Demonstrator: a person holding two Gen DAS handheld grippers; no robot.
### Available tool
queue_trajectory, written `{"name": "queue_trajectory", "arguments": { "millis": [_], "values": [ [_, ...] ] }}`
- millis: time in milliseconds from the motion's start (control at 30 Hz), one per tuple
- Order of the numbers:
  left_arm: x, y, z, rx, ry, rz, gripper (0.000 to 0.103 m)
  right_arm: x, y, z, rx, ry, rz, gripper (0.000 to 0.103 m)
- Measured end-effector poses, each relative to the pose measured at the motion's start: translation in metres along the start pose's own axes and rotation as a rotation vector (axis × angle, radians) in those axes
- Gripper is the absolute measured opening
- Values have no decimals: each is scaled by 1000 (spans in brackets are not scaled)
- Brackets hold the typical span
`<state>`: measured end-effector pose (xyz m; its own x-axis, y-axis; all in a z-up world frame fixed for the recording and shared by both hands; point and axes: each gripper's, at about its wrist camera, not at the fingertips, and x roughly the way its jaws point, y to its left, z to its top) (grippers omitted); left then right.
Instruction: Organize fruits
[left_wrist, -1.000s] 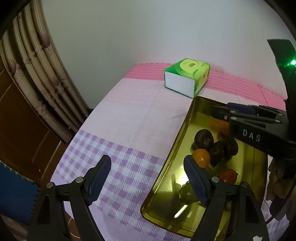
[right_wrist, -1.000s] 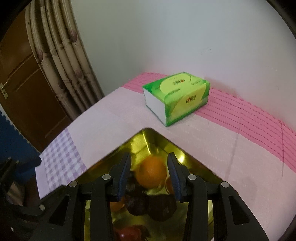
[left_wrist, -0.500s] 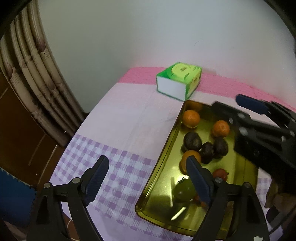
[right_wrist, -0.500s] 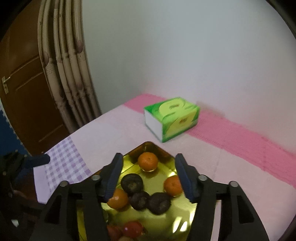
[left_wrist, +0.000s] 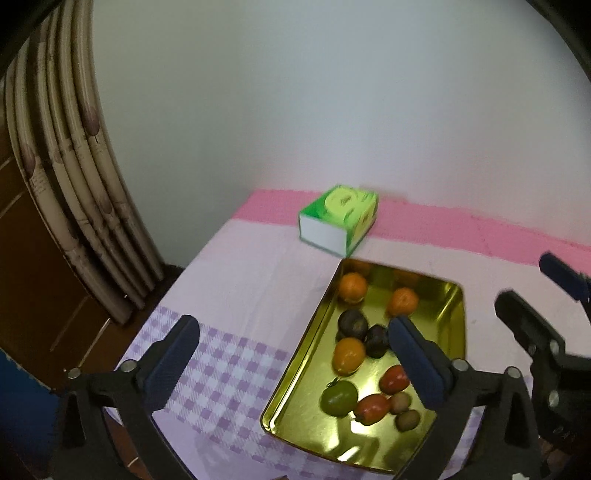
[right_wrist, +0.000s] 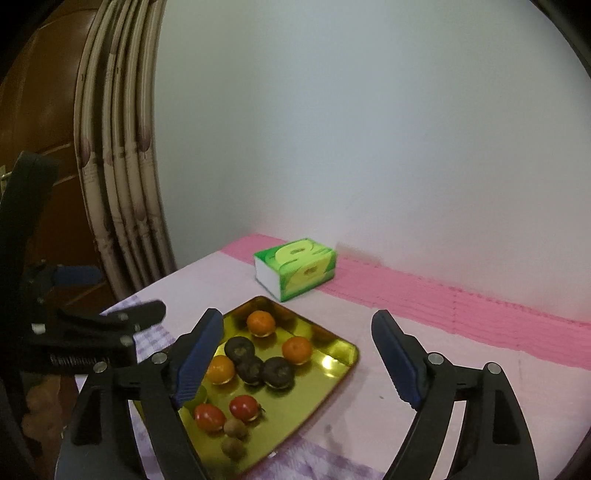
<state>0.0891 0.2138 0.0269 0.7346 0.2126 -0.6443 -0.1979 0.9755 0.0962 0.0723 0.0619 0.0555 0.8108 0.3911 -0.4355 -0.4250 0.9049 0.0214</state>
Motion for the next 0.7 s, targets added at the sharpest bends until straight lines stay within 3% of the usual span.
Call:
{"name": "queue_trajectory", "arguments": {
  "millis": [200, 400, 467, 700],
  "values": [
    [-29, 9, 10, -55, -70, -70, 102, -32, -6, 8, -1, -45, -28, 86],
    [-66, 14, 19, -86, -186, 24, 102, -56, -4, 16, 2, -95, -41, 92],
    [-78, 19, 21, -109, -220, -2, 102, -61, -2, 18, -4, -106, -39, 93],
    [-90, 19, 25, -111, -228, -27, 102, -69, 0, 21, -12, -113, -34, 94]
  ]
}}
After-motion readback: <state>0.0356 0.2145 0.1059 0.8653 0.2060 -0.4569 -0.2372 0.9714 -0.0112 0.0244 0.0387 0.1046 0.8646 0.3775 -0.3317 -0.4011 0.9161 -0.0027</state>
